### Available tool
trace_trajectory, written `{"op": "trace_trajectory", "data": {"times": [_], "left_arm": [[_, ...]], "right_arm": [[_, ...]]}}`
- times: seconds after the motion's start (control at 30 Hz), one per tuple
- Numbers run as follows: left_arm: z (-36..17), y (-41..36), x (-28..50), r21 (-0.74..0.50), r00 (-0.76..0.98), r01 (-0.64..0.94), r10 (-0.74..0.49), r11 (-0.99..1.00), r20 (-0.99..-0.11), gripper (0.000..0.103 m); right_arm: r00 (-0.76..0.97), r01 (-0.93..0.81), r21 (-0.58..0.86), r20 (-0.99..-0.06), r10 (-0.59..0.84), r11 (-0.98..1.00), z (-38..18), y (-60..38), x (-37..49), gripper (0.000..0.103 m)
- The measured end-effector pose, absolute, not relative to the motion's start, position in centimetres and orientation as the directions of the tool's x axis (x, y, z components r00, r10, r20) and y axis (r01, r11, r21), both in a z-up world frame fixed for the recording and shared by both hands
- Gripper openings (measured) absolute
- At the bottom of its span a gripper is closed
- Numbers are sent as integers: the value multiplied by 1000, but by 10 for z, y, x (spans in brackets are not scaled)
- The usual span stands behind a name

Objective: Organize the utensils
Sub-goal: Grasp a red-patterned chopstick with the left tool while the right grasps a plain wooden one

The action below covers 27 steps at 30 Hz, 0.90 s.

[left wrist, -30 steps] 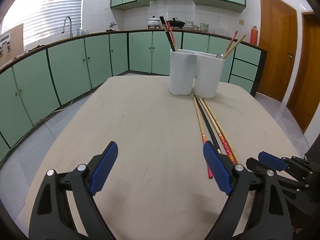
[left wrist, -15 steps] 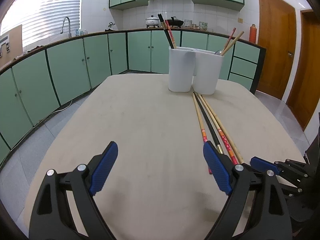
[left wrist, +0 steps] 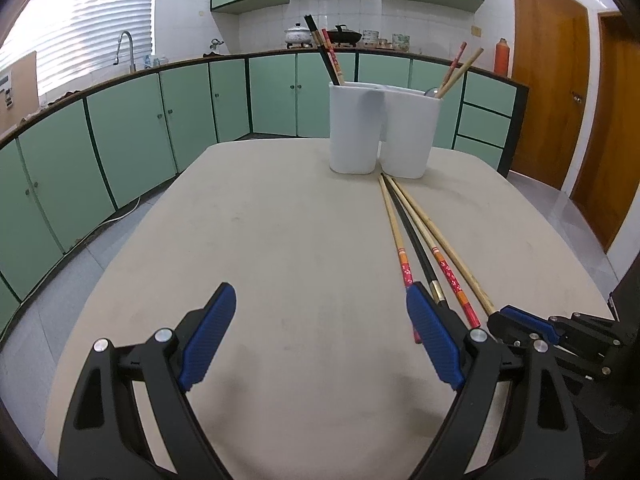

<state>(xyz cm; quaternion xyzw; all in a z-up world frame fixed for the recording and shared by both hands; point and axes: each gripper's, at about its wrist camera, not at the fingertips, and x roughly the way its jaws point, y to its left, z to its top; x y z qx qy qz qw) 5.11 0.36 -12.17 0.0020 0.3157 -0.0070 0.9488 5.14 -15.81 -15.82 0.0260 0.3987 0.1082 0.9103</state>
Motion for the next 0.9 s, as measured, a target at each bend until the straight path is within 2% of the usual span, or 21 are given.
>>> {"op": "trace_trajectory", "data": {"times": [0.03,0.53,0.9], "left_arm": [[-122,2,51,1,800,17,-13,1000,-599,85],[-128,-20,59,-34,771,55,-64,998,-633,84],[-145,-35,66,-60,711,69,-91,996,-698,67]], "right_arm": [[659,-174,135,-720,217,975,-158,-159,52,7],[711,-91,148,-683,168,985,-149,-195,50,7],[716,-97,173,-672,189,980,-147,-202,51,7]]}}
